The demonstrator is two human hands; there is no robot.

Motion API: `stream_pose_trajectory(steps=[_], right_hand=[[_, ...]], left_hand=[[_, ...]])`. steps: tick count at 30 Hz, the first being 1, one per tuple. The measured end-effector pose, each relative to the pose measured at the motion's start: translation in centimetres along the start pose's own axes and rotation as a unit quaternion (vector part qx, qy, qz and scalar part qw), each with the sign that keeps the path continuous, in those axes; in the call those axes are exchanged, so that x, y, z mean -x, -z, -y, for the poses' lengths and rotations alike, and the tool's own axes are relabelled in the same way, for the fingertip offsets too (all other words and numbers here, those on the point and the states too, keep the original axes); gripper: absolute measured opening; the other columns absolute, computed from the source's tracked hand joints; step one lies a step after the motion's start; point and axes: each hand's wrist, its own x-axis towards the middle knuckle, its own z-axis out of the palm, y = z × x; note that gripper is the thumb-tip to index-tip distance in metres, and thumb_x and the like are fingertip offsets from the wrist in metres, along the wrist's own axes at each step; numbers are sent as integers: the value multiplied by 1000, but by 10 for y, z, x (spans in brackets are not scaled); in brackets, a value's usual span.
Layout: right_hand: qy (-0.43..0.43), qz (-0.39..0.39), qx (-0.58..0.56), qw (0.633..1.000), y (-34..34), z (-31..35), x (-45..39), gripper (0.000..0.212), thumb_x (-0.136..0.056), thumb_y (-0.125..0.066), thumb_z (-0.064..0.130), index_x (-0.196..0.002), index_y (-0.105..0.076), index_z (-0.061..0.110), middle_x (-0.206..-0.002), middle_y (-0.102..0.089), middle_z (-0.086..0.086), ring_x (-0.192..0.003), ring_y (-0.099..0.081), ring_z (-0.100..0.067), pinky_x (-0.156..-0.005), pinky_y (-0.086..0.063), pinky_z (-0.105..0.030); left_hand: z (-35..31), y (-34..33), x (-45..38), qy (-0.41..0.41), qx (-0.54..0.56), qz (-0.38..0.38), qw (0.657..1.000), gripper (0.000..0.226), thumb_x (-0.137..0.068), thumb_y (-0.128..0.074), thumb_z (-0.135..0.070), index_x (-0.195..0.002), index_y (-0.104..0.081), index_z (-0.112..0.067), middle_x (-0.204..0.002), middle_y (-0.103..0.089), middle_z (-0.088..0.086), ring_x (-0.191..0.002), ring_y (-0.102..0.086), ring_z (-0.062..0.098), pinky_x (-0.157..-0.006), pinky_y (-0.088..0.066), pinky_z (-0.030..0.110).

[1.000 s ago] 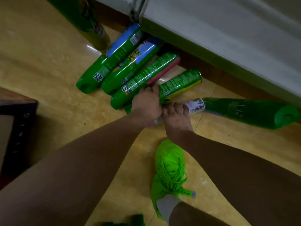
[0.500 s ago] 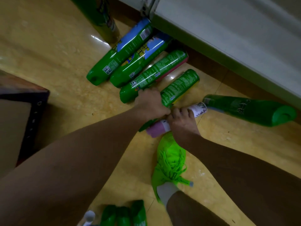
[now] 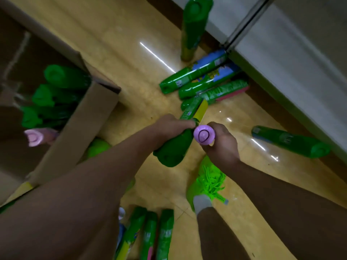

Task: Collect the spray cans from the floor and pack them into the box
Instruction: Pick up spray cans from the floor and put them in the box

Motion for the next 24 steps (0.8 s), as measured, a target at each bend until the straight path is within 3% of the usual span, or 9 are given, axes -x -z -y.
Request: stream_pose_trajectory(steps=[3,5,7,9,12,15,19,22,24], right_hand=[[1,-20,-20,1000,1,53,-7,46,-69,-82,13,-110,-63,18,-107,-64,-1,-96,-59,-23,-74,-38,-24],[9,-31,-24,999,4,89,-10,49,-69,-84,15,-113,-64,16,-110,-66,-3,-101,-60,-24,-78,-39,-24],[33,-42,-18,998,7,124,-13,51,-67,-86,17,-113,-65,17,-109,-67,-4,-102,-61,-25,-78,-38,-23],[40,-47,-19,998,11,158,-15,52,-67,-87,21,-114,-65,18,-110,-67,-2,-103,-59,-21,-77,-34,-18],[58,-43,-20,997,17,209,-21,45,-69,-84,31,-110,-68,21,-108,-67,4,-102,-58,-14,-74,-32,-13],[96,-53,-16,994,22,259,-27,43,-69,-82,40,-105,-71,19,-102,-69,5,-97,-62,-15,-74,-33,-11],[148,-74,-40,985,28,326,-29,44,-71,-77,50,-102,-71,20,-99,-70,4,-94,-65,-14,-77,-45,-21],[182,-97,-59,977,33,370,-32,39,-68,-83,46,-92,-71,18,-93,-71,-1,-88,-64,-14,-74,-45,-24],[185,-108,-60,975,35,392,-36,36,-66,-87,40,-90,-70,19,-90,-70,-2,-83,-63,-17,-71,-44,-26]], left_hand=[[14,35,36,32,105,-24,994,51,-66,-81,-49,-92,-71,-6,-85,-74,12,-67,-72,23,-54,-55,28],[19,59,62,41,167,-15,985,66,-54,-81,-52,-100,-73,-5,-87,-76,14,-72,-74,29,-68,-63,44],[24,83,85,38,204,-4,978,74,-46,-79,-54,-102,-74,-6,-89,-76,16,-78,-75,33,-80,-59,57],[24,110,115,29,241,-7,970,70,-48,-79,-52,-100,-75,-6,-87,-76,16,-77,-75,32,-81,-60,55],[24,148,161,13,289,-19,957,43,-71,-78,-40,-95,-75,-5,-80,-75,15,-62,-70,25,-64,-58,37],[28,184,199,-6,331,-46,943,26,-81,-76,-33,-91,-74,-9,-78,-75,12,-61,-70,23,-64,-58,35],[37,227,239,-18,354,-97,930,38,-76,-80,-38,-101,-74,-10,-61,-73,-2,-59,-72,13,-71,-62,36],[46,256,258,0,351,-104,930,56,-59,-86,-51,-98,-76,-12,-79,-77,8,-75,-75,27,-84,-60,49],[53,273,264,1,308,-132,942,70,-45,-84,-65,-94,-76,-15,-85,-77,9,-78,-75,29,-83,-60,47]])
